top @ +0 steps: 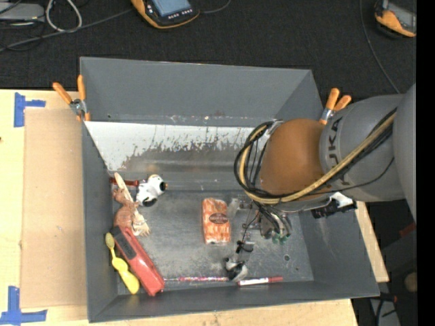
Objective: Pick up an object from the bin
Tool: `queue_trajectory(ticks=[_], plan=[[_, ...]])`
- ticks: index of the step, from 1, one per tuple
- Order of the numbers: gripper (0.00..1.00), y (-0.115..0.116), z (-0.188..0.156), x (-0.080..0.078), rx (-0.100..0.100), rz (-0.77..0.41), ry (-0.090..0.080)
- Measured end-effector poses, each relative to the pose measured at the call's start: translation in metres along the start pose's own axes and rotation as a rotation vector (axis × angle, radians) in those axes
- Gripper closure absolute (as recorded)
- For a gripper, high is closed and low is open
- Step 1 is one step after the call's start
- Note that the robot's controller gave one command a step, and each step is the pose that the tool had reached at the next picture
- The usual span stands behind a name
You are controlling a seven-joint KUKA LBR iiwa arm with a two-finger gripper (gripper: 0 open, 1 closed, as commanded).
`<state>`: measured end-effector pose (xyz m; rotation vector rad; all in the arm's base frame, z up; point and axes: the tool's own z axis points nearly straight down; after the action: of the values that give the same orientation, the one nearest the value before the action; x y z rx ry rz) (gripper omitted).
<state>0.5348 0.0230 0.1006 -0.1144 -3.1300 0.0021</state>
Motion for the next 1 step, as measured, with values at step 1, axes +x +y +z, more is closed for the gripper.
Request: queue_trajectory(ticks=[1], plan=[[0.00,0.0108,0.0154,-0.0177,0.000,-0.004,-0.001]])
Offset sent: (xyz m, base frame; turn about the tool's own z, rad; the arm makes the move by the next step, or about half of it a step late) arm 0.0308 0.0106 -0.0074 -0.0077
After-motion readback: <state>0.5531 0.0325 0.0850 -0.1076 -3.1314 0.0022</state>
